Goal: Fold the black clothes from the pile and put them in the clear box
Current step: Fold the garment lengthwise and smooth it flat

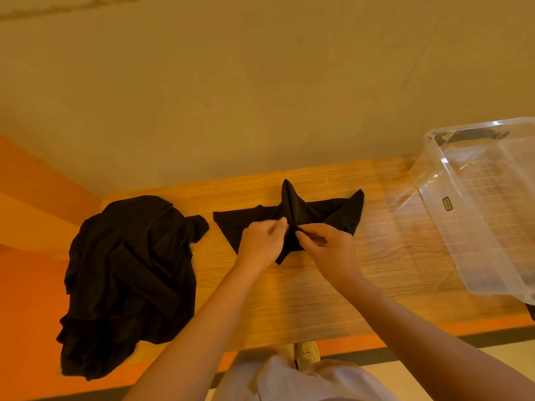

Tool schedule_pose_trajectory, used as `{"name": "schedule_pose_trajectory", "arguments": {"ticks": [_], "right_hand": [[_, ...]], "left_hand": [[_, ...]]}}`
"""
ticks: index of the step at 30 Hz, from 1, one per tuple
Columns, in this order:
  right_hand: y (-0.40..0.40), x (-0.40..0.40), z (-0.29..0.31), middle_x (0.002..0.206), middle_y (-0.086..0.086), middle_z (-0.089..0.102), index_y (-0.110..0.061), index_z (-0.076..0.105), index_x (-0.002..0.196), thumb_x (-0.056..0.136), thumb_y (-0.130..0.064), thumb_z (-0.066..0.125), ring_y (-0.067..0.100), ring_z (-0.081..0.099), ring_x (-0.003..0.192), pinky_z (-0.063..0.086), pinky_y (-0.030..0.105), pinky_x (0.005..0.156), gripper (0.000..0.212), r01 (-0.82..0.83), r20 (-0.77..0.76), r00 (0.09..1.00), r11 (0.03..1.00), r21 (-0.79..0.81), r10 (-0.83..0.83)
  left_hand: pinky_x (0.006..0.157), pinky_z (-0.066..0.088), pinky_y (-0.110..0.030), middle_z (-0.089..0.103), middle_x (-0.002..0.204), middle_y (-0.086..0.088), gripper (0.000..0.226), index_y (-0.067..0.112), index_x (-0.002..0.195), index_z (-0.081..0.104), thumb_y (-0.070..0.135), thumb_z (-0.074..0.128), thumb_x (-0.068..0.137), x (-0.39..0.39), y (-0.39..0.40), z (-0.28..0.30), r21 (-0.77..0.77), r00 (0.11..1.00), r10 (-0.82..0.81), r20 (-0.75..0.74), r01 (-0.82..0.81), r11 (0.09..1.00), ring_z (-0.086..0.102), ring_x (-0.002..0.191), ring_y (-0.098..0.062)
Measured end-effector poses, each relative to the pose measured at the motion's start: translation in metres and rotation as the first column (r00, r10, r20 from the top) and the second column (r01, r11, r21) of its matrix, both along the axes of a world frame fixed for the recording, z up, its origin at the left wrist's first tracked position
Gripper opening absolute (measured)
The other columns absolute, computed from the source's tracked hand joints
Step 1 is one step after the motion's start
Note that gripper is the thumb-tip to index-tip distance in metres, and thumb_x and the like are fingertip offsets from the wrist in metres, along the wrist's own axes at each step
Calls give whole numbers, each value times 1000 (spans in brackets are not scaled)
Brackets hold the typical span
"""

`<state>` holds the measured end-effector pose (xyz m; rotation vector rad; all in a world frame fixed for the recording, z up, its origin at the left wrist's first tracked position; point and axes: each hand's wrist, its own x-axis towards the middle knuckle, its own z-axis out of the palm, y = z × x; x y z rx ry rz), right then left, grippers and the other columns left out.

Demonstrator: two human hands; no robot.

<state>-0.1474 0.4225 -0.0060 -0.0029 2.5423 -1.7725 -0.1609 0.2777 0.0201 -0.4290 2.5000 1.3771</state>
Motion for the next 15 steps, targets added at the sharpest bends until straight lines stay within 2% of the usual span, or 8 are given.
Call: {"name": "schedule_pose_trajectory", "arguments": {"ticks": [2,4,6,8,9,10,11,15], "right_hand": [[-1,0,0,93,-8,71,-15,71,108,87,-15,69,2,67,87,55,19,80,21,31,15,999,999,-8,-31],[-2,2,-1,94,-8,71,-15,70,109,87,-15,69,2,68,88,55,21,80,22,40,17,999,999,-8,-40],[-3,4,-1,95,-8,71,-16,70,110,87,-15,68,2,68,89,55,21,81,24,32,16,999,999,-3,-32],[-3,6,-2,96,-8,71,-17,69,112,87,-15,67,0,67,90,54,19,81,24,20,18,1000,1000,2,-20],[-4,6,-2,97,-8,71,-18,69,112,88,-15,67,-1,67,91,54,17,81,24,16,19,1000,1000,6,-16],[-4,7,-3,98,-8,71,-17,69,112,88,-16,67,-2,66,92,53,16,81,25,15,16,1000,1000,13,-15],[-5,7,-4,99,-8,71,-17,69,112,87,-16,67,-3,66,92,53,15,81,25,15,8,1000,1000,23,-15],[-7,5,-8,94,-11,71,-16,71,108,86,-14,70,-4,66,86,54,15,75,22,29,-42,999,998,61,-26]], "left_hand": [[78,45,-19,67,114,2,31,18,117,65,36,50,97,-22,-7,-4,-159,999,-36,0,35,987,60,104,-10],[86,47,-25,62,122,1,40,16,127,58,39,55,94,-48,-13,-10,-213,994,-78,75,92,973,57,112,-15],[85,47,-29,60,121,1,47,16,129,55,42,59,90,-73,-14,-13,-246,976,-151,158,187,951,57,110,-17],[79,45,-29,57,102,5,37,17,114,59,41,61,87,-96,-14,-13,-271,956,-204,209,257,928,55,92,-13],[74,44,-29,52,90,7,24,20,97,59,40,62,85,-106,-14,-13,-287,950,-218,225,279,916,51,81,-11],[70,43,-29,47,80,8,20,23,81,52,39,63,84,-115,-13,-13,-293,942,-233,243,301,908,48,72,-10],[67,41,-30,45,75,7,25,24,72,46,38,64,83,-123,-12,-15,-289,931,-254,261,326,900,47,68,-10],[58,41,-32,60,80,-5,25,10,81,62,35,66,76,-144,-4,-23,-320,886,-361,293,446,836,60,72,-19]]}}
